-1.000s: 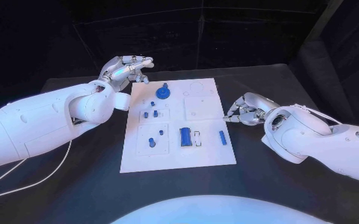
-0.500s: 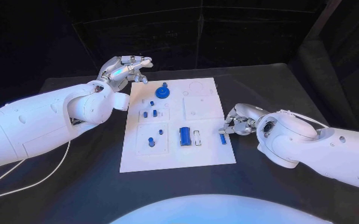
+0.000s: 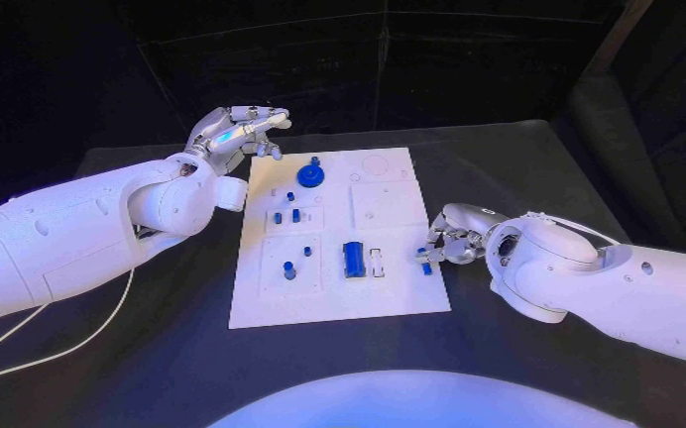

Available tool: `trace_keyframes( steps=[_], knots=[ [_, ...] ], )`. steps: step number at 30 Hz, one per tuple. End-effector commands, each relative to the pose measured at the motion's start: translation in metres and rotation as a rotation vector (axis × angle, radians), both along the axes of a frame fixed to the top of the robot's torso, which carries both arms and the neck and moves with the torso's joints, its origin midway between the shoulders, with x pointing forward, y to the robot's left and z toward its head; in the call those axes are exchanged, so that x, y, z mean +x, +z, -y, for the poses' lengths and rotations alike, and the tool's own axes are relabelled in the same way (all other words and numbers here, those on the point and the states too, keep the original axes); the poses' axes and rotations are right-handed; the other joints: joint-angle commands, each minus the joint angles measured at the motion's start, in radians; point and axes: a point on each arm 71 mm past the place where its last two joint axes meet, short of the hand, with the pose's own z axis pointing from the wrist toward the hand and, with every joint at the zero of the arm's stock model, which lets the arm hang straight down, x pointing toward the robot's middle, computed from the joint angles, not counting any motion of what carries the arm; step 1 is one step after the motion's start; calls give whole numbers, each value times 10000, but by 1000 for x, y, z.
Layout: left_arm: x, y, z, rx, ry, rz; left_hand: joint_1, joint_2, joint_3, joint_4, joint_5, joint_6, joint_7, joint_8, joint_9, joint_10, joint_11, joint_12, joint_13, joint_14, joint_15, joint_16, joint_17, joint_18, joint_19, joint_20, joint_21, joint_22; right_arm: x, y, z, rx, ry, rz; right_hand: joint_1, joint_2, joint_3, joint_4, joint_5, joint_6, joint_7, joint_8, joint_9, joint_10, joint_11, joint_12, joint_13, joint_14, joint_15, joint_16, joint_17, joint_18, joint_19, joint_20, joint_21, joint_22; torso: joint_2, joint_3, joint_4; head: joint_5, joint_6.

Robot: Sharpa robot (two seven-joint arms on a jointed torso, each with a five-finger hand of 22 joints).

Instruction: Assemble the parts on the task board

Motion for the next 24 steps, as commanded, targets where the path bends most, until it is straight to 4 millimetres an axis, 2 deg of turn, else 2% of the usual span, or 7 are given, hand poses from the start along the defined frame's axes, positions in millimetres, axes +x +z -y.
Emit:
trace_keyframes(
  steps=[1, 12, 24],
  knots=[
    [0, 1, 0, -77, -114, 34, 13, 43, -44, 9, 19, -70, -17, 43, -9, -64, 23, 39, -10, -42, -7, -39, -8, 130, -11, 20, -56, -14, -1, -2, 0, -336, 193, -178, -14, -71, -67, 3, -15, 86, 13, -37, -1, -31, -61, -76, -18, 628, -26, -42, 424, -115, 28, 8, 27, -8, 5, -4, 3, 3, -4],
    [0, 1, 0, -73, -116, 17, 7, 43, -48, 12, 19, -73, -14, 44, -9, -67, 25, 41, -11, -46, -5, -41, -19, 130, -11, 21, -59, -16, -2, -2, -3, -791, 475, -252, 97, -99, -113, -39, -11, 196, -18, -16, 18, -41, -87, -86, -23, 626, -45, -50, 420, -117, 27, -8, 28, 6, 6, -3, -4, 28, -23],
    [-1, 0, -1, -75, -140, -9, 7, 43, -48, 12, 19, -73, -14, 44, -9, -67, 25, 41, -11, -46, -5, -41, -19, 130, -11, 21, -59, -16, -1, -4, -14, -1168, 902, -187, 861, 45, -8, -462, 184, 338, -62, -75, 37, -65, -142, -138, -52, 624, -98, -72, 414, -118, 19, -60, 17, 10, 10, -3, 1, 38, -48]
  ],
)
